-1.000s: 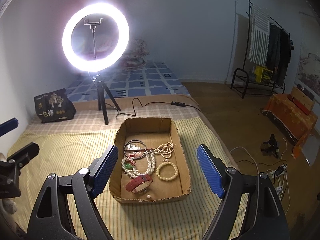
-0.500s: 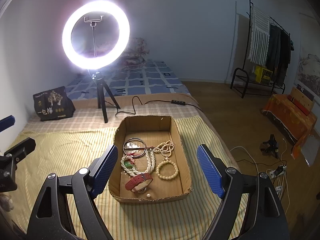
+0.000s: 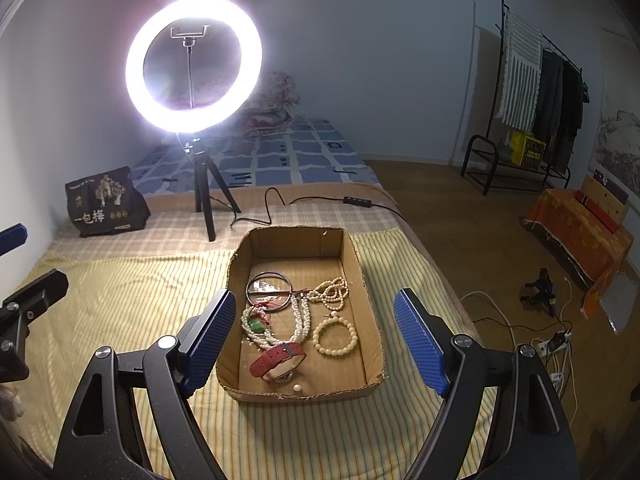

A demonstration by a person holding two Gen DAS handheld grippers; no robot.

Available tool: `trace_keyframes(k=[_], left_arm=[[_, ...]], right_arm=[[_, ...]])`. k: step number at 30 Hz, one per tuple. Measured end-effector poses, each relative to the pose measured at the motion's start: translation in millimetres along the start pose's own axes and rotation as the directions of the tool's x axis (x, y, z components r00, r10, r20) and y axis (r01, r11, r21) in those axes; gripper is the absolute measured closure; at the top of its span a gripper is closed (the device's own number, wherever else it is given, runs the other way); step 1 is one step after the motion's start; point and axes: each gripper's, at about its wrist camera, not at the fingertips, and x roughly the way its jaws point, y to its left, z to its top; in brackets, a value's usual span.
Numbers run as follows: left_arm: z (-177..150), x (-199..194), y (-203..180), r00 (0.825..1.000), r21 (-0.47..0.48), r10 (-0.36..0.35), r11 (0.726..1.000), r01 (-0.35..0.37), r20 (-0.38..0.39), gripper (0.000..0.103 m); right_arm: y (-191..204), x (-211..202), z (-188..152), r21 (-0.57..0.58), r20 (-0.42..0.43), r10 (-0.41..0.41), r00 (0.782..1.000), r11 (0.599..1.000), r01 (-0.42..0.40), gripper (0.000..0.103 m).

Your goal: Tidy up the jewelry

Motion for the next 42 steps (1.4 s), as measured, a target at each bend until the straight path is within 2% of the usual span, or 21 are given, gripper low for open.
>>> trace_keyframes(k=[42], left_arm=[[1.5,-2.1,-0.8,1.0,0.01,-0.011,1.0,0.011,-0.009,0.0]], right_arm=[[1.9,0.0,-1.3,-0.011,-0.008,0.0,1.0,1.0,0.0,0.022]])
